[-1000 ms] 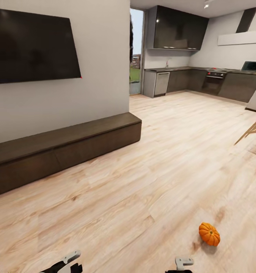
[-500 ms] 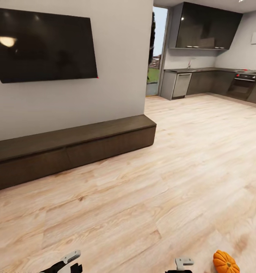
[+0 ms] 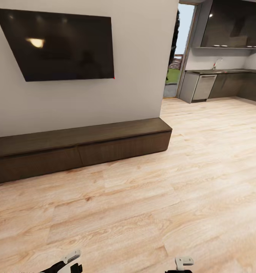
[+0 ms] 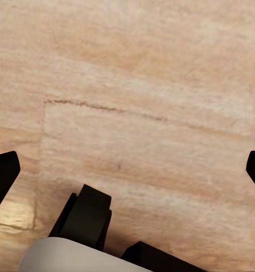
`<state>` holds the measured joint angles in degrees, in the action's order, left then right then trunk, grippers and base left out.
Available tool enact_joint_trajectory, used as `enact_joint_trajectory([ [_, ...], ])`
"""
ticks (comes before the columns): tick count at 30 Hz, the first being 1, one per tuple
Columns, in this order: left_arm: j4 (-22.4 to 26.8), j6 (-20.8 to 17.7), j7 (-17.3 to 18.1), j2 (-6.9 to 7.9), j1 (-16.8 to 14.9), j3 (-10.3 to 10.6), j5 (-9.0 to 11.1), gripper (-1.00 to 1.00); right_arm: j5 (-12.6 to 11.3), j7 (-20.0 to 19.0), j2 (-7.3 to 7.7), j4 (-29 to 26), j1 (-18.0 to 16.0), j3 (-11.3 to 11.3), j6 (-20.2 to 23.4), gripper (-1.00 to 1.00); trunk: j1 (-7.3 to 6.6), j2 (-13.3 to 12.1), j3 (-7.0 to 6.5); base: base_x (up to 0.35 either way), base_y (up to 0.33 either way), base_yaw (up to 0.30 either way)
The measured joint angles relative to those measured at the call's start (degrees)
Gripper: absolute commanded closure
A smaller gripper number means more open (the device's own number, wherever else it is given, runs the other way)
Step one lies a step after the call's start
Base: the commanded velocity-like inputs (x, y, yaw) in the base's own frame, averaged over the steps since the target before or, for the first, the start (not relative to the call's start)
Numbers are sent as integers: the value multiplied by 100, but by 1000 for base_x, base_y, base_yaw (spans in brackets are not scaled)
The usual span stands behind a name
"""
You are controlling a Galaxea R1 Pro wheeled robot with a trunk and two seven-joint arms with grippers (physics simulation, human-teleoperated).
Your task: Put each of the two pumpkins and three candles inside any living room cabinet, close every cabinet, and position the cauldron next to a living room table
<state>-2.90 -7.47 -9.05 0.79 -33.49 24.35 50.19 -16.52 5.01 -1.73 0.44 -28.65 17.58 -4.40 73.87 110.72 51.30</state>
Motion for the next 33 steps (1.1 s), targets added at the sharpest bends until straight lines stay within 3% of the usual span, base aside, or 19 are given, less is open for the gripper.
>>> enact_joint_trajectory([
  [22,0,0,0,0,0,0,2,-100,9,0,6,-7,26,0,-6,-100,0,0,0,156,-158,284],
  [33,0,0,0,0,0,0,0,-100,9,0,12,-9,26,0,0,-100,0,0,0,136,-149,47],
])
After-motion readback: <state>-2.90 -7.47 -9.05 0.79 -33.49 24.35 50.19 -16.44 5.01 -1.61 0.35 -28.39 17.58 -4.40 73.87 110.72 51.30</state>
